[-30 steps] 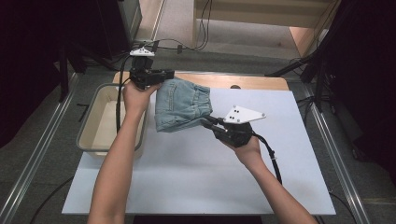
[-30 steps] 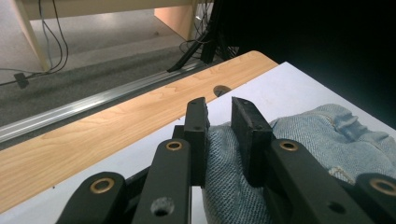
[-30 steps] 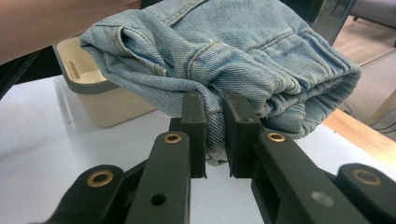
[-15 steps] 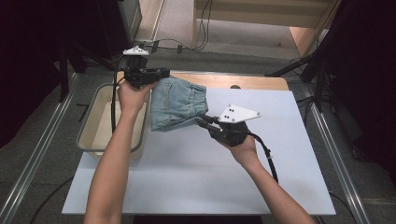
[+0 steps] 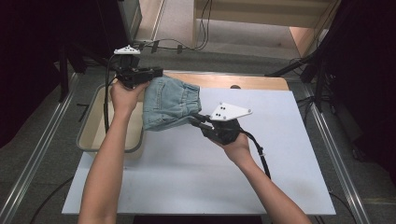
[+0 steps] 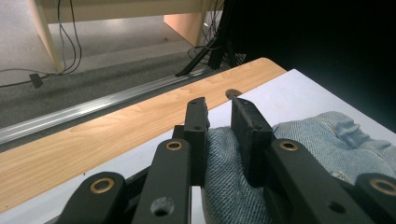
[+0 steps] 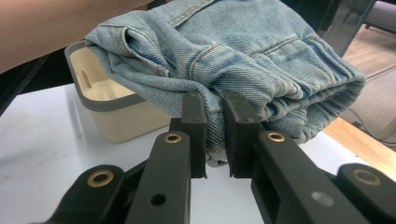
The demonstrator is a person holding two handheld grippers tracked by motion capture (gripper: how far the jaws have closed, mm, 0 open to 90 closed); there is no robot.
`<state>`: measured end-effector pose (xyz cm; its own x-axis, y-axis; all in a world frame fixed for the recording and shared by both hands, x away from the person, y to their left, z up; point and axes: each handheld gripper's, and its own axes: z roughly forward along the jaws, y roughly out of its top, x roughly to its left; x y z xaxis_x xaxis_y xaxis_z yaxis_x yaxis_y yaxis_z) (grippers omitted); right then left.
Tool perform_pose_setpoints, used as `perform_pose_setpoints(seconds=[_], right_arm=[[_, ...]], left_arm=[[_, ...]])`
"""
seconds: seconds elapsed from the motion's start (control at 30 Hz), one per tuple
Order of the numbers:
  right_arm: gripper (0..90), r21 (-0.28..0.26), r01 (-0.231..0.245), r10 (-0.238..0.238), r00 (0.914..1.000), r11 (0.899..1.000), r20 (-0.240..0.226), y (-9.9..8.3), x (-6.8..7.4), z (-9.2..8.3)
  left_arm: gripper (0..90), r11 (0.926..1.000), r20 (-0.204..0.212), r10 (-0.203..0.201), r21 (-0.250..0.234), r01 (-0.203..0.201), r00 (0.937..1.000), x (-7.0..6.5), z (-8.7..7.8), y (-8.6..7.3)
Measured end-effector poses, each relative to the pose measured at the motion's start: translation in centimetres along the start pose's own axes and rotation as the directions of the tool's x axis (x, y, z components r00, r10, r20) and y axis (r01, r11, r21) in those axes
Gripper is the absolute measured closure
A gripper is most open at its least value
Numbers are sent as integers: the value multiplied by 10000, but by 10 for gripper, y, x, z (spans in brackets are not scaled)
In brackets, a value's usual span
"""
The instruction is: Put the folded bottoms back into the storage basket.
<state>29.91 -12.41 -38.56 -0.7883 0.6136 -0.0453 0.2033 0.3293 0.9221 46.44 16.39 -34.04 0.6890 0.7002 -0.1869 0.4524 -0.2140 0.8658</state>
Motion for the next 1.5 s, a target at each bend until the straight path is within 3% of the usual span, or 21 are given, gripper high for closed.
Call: perform_pose_setpoints(seconds=[1.5], right_arm=[[780, 83, 147, -145, 9996, 9999, -228, 16, 12, 30]], left_arm=[[777, 9995, -455, -313, 8, 314, 9985, 28, -23, -11]])
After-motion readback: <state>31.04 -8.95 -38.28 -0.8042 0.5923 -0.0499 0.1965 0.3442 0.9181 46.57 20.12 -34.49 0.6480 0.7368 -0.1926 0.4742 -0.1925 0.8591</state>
